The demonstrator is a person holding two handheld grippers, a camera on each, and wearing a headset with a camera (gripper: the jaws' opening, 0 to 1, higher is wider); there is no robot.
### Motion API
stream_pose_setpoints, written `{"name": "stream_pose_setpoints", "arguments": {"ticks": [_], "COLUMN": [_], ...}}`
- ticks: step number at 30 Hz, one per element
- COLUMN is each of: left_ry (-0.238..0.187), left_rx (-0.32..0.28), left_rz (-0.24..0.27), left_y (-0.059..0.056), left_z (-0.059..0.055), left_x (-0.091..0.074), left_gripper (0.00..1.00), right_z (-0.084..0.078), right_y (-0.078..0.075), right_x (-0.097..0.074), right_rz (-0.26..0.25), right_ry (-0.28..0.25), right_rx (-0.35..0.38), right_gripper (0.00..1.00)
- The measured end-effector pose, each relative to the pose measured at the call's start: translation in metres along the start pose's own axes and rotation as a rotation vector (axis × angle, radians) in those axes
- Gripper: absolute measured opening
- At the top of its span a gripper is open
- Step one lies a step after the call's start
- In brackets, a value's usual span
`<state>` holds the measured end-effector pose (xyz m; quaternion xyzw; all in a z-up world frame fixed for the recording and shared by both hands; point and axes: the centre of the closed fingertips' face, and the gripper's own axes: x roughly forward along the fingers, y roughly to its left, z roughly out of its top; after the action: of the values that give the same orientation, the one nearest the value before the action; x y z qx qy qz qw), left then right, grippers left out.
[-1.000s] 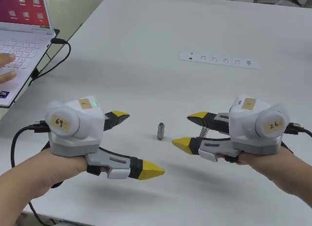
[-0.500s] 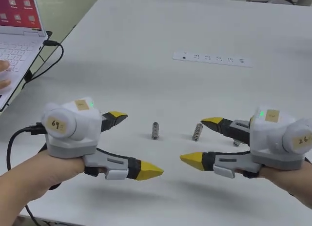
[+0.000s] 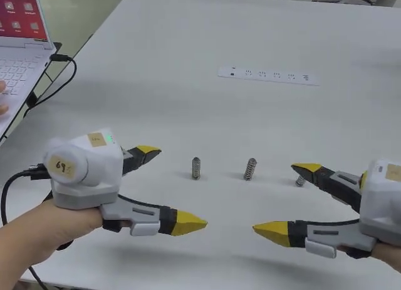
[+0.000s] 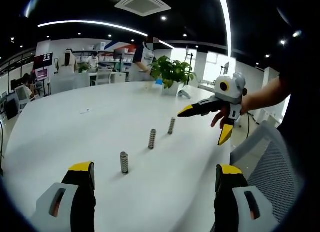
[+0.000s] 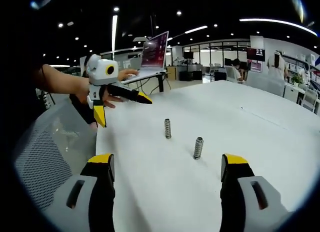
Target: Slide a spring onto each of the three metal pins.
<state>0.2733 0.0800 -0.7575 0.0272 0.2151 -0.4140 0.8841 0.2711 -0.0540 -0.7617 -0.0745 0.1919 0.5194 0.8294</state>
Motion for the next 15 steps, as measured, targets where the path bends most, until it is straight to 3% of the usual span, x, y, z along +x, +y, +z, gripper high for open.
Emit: {"name": "stream_pose_setpoints", "arguments": {"ticks": [8,15], "left_ry": [-0.003,0.000], "left_rx": [-0.001,0.000], "left_rz": [0.006,0.013], "left_y": [0.000,-0.001], "left_z": [0.000,-0.001], "left_x": [-0.003,-0.007], "left_gripper": [0.98,0.98], "right_z": [-0.010,-0.015], "right_y": [-0.023,-0.034], "right_x": [-0.019,-0.031], "right_rz": [-0.080,-0.110], "right_ry": [0.013,0.015], "right_rx": [0.038,0.066], "right_gripper": [0.98,0.99]}}
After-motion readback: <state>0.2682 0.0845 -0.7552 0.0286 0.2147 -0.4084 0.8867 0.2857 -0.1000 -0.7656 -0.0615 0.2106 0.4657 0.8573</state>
